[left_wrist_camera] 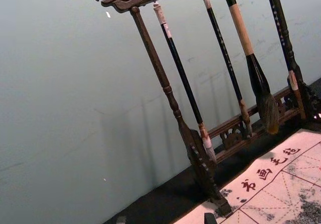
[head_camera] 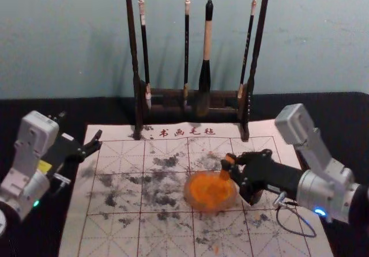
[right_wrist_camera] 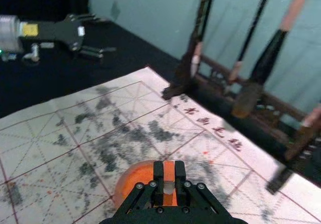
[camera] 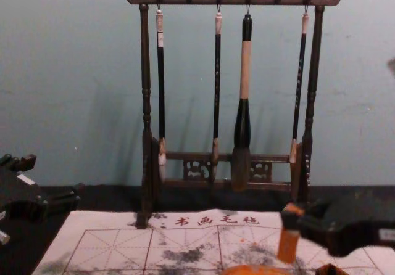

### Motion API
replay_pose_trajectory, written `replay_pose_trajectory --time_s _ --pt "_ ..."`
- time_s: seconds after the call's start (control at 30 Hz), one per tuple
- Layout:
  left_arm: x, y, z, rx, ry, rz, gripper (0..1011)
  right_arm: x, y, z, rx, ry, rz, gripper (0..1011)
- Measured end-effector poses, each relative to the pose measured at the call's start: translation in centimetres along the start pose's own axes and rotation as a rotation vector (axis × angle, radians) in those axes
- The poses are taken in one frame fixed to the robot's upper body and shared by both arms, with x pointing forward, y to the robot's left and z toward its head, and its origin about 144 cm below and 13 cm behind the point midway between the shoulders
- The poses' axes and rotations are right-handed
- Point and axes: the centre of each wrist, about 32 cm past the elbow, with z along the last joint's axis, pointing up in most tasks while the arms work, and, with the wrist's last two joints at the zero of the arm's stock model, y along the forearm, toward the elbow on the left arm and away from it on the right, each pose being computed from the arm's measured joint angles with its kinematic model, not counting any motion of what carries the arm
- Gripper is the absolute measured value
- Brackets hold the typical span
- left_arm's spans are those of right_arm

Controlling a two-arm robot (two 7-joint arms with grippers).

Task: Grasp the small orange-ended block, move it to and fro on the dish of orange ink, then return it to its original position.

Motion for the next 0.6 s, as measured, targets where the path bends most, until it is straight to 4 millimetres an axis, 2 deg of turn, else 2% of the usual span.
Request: replay_pose_trajectory --time_s 0.33,0.6 --pt "0.0 0.0 0.0 0.0 0.0 0.0 1001 -0.1 -3.3 0.8 0.026 0.019 -0.079 79" --pt "0.0 0.0 0.0 0.0 0.0 0.0 1001 -0.4 -5.1 0.3 0.005 0.004 -0.082 79"
